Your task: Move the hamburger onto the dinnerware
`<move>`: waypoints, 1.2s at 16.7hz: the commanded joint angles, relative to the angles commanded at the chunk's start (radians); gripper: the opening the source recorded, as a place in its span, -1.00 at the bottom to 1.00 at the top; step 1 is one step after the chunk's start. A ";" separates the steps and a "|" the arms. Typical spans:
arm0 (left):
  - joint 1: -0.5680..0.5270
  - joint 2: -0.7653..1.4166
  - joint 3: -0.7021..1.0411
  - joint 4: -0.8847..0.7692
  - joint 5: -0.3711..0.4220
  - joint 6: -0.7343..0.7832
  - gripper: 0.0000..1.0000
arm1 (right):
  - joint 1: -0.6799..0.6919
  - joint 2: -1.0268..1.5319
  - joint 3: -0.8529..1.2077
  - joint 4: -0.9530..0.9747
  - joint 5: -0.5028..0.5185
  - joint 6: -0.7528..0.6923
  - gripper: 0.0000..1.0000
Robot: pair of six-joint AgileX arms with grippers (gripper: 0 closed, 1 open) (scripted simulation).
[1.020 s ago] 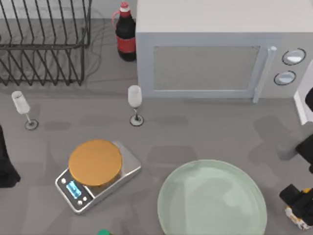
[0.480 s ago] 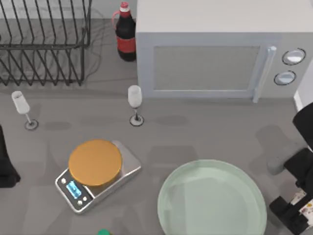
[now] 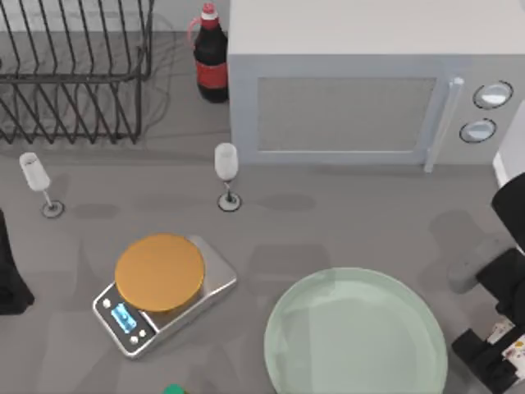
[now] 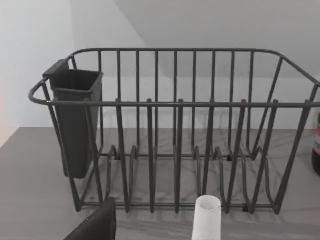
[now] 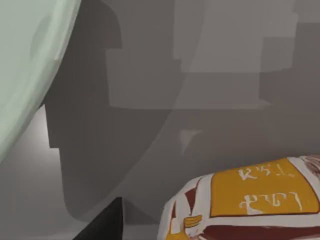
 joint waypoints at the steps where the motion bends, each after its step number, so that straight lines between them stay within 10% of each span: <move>1: 0.000 0.000 0.000 0.000 0.000 0.000 1.00 | 0.000 0.000 0.000 0.000 0.000 0.000 0.40; 10: 0.000 0.000 0.000 0.000 0.000 0.000 1.00 | 0.000 0.000 0.000 0.000 0.000 0.000 -0.96; 20: 0.000 0.000 0.000 0.000 0.000 0.000 1.00 | -0.004 -0.075 0.040 -0.084 -0.012 -0.002 -1.00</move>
